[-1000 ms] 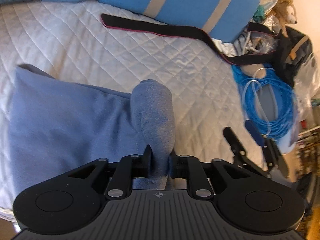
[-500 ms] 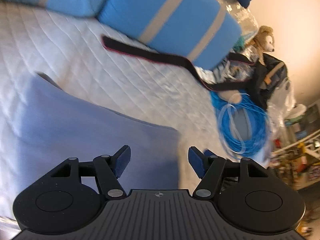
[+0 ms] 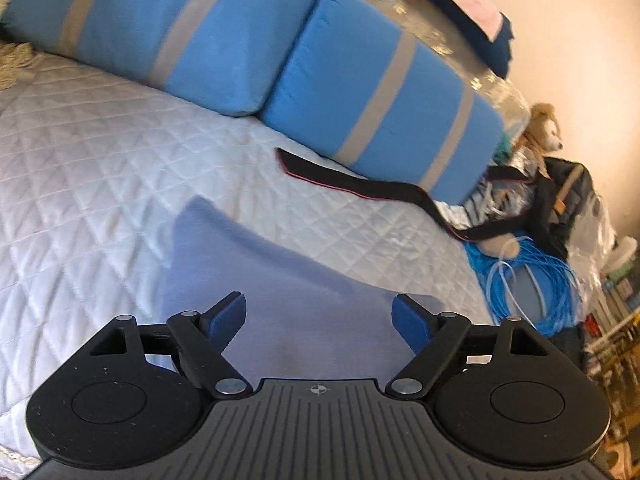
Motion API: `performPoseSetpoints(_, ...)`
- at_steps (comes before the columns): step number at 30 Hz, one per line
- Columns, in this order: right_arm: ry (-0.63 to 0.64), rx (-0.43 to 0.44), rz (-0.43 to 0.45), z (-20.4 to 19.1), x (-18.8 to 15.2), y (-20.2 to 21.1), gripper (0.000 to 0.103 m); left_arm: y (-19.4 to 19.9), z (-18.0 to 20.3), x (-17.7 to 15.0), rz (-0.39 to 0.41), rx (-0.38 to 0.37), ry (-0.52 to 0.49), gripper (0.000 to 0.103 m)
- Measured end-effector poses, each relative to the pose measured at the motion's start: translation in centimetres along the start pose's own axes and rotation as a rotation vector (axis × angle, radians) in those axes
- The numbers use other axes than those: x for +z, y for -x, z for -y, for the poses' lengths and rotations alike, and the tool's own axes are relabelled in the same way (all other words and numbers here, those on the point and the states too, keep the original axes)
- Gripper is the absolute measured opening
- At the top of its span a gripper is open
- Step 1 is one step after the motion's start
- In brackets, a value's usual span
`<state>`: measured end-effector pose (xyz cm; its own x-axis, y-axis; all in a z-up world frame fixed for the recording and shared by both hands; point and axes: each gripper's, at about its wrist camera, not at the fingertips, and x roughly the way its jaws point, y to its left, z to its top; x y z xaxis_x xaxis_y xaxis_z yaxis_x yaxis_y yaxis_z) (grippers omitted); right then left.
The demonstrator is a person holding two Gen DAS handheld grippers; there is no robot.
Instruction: Fold clothes
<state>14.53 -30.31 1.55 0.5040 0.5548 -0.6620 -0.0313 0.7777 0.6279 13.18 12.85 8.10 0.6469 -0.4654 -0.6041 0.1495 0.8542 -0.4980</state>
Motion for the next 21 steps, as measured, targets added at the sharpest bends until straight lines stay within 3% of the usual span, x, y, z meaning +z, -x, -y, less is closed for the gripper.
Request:
performPoseSetpoints(3, 0.046, 0.017, 0.013, -0.7, -0.2, 0.4, 0.037, 0.6, -1.5, -0.5, 0.033, -0.006, 0.025, 0.080)
performPoseSetpoints(8, 0.085, 0.017, -0.007, -1.3, -0.2, 0.2, 0.036, 1.6, -3.3, -1.3, 0.142, 0.029, 0.070, 0.080)
performPoseSetpoints(11, 0.112, 0.012, 0.005, -1.7, -0.3, 0.4, 0.019, 1.7, -3.9, -1.6, 0.181, 0.065, 0.072, 0.080)
performPoseSetpoints(21, 0.118, 0.015, 0.014, -1.9, -0.3, 0.7, 0.014, 0.6, -5.1, -1.9, 0.107, 0.127, 0.093, 0.081)
